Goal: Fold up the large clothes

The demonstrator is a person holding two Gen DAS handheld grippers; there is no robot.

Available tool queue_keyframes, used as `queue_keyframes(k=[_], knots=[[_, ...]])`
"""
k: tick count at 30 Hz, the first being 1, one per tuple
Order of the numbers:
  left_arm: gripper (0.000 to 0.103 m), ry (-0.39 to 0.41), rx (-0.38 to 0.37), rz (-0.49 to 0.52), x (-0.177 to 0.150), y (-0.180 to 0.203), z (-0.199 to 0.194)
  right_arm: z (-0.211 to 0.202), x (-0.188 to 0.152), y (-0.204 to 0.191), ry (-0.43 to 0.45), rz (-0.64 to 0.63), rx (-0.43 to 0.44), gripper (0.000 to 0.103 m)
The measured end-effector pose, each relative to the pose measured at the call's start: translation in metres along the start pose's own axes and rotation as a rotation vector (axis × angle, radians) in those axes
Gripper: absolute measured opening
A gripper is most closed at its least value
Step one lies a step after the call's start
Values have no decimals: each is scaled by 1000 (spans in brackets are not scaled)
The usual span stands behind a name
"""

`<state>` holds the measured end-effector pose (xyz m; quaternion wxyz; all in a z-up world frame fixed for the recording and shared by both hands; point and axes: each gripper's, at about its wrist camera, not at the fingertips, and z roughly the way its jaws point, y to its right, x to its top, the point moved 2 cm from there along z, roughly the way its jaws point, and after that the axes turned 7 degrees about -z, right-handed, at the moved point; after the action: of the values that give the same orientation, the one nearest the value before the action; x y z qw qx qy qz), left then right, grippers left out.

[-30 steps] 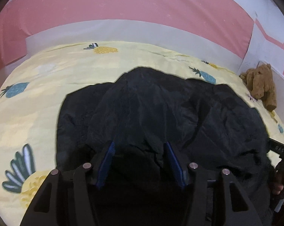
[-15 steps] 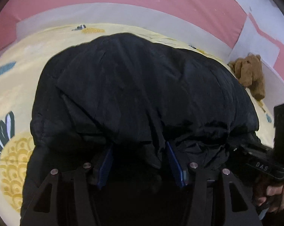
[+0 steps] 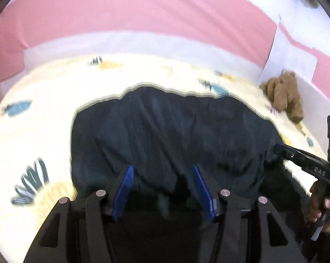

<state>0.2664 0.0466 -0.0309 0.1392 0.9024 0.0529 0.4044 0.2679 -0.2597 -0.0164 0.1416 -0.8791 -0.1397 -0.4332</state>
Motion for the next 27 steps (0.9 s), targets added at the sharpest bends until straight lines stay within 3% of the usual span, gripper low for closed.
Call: queue_keyframes(k=[4, 6, 8, 10, 14, 17, 20, 24, 27], knots=[[57, 56, 53, -34, 37, -12, 18, 41, 16, 33, -35, 52, -78, 30], [56, 27, 99, -54, 41, -24, 42, 66, 4, 48, -97, 65, -131, 30], [56, -27, 149, -59, 28, -38, 67, 75, -17, 62, -108, 70, -119, 29], [57, -42, 121, -90, 14, -51, 80, 76, -19, 57, -92, 82, -124, 29], [54, -41, 102, -125, 18, -56, 65, 55, -4, 57, -96, 87, -129, 29], [54, 22, 76, -101, 34, -50, 38, 39, 23, 59, 2, 75, -123, 31], [54, 78, 66, -61, 57, -31, 33, 53, 48, 59, 8, 58, -108, 31], [54, 54, 89, -28, 85, -11, 76, 95, 54, 65, -67, 54, -108, 31], [53, 4, 146, -9, 74, -17, 115, 122, 31, 72, -120, 35, -128, 32]])
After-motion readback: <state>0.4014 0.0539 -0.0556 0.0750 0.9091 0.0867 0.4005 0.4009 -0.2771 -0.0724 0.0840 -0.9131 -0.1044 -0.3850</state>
